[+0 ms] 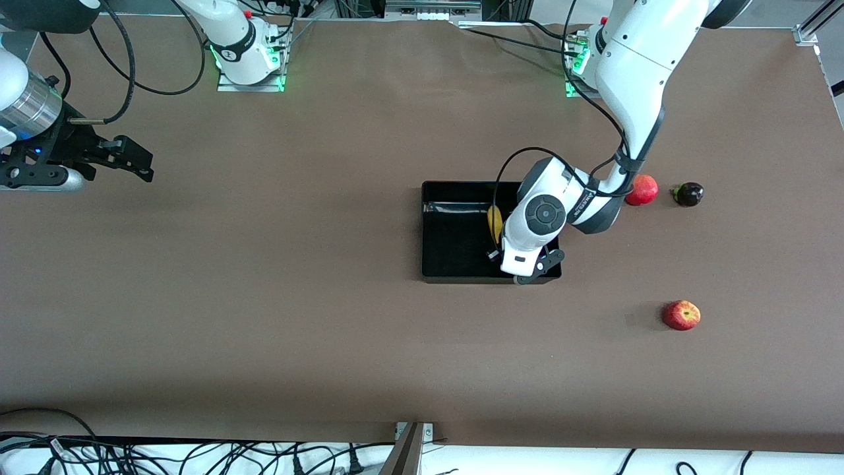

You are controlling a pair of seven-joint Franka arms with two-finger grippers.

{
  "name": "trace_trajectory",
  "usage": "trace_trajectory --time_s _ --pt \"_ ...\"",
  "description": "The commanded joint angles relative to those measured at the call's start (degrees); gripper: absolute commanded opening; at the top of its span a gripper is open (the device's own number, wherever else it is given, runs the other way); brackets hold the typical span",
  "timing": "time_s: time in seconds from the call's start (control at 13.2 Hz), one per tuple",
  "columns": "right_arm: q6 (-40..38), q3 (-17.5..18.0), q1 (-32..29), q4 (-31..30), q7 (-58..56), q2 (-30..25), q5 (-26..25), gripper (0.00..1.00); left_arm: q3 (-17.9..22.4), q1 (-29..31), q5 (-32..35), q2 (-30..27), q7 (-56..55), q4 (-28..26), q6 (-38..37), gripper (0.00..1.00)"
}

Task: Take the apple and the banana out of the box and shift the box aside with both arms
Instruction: 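Lower the left gripper onto the banana and close it, then lift the banana out of the tray with the left gripper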

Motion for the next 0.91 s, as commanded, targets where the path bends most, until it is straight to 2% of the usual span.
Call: trace_trajectory --time_s 0.0,0.23,0.45,0.68,0.83 --pt "-0.15 0.11 -0.02 0.57 0.01 0.05 -0.44 1.0 -0.25 1.27 -0.34 -6.45 2.06 -0.05 -8.83 0.0" --pt "-0.15 0.11 -0.02 0.57 0.01 0.05 -0.44 1.0 -0.34 4.61 -2.61 -12.0 5.66 2.57 -18.06 0.0" --pt "-0.15 0.11 -0.02 0.57 0.01 0.05 -0.44 1.0 -0.25 8.99 -5.17 -13.94 14.44 8.89 -29.74 0.0" --pt "-0.15 0.11 -0.02 0.57 0.01 0.05 -0.44 1.0 -0.25 16.54 -4.12 -13.86 31.89 13.65 -40.04 0.0" --pt "-0.15 0.11 -0.02 0.57 0.01 0.05 -0.44 1.0 0.45 21.82 -1.24 -13.86 44.55 14.19 -40.77 0.0"
